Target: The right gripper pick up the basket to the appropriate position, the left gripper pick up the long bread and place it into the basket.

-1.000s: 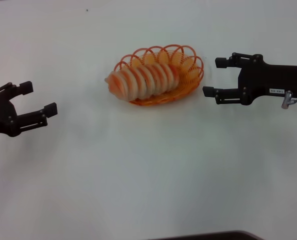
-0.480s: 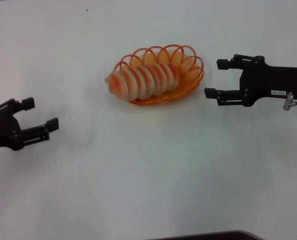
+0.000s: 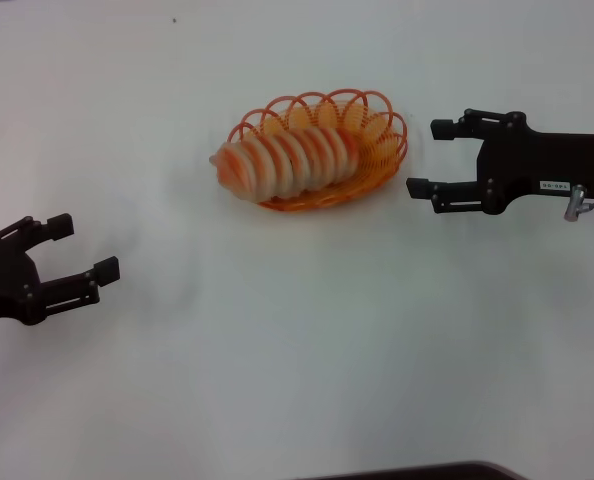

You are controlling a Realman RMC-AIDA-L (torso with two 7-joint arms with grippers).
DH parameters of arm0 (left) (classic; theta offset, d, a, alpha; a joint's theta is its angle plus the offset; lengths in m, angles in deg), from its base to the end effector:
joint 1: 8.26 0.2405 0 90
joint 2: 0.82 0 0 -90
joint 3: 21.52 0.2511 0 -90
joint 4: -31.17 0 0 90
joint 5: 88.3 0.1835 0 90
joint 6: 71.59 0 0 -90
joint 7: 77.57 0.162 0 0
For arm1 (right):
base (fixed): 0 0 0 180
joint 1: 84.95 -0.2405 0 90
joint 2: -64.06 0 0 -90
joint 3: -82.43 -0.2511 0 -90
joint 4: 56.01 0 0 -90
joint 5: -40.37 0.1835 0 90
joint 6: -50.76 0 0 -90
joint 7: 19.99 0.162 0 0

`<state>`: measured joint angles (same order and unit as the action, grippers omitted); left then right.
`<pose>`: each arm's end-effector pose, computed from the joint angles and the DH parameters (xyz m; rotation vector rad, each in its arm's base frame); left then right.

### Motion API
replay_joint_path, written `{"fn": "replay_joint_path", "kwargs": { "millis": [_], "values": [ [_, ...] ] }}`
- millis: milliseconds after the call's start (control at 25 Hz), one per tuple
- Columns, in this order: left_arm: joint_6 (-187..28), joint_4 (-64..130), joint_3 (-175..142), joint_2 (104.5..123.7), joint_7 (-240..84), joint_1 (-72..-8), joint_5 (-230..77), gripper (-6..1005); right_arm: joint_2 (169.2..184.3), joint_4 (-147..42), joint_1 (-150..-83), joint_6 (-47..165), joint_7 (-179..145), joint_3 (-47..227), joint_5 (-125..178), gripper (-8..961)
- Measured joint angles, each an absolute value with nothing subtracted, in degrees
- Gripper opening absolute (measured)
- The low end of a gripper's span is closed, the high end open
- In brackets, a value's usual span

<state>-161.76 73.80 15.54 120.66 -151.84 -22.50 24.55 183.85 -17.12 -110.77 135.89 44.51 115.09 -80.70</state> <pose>-0.2991 0.2471 -0.0071 -2.5362 -0.7845 -0.6660 0.2812 0.3008 -0.0082 -2.6284 0.4405 0.4864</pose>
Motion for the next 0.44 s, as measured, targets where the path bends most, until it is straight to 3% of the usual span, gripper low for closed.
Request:
{"fn": "replay_joint_path", "kwargs": {
  "millis": [440],
  "values": [
    [-163.5,73.89,14.94,120.72,-151.77,-23.12,24.56,934,183.92,-17.41,-110.77,135.52,44.61,115.65,-80.74,876]
  ]
}}
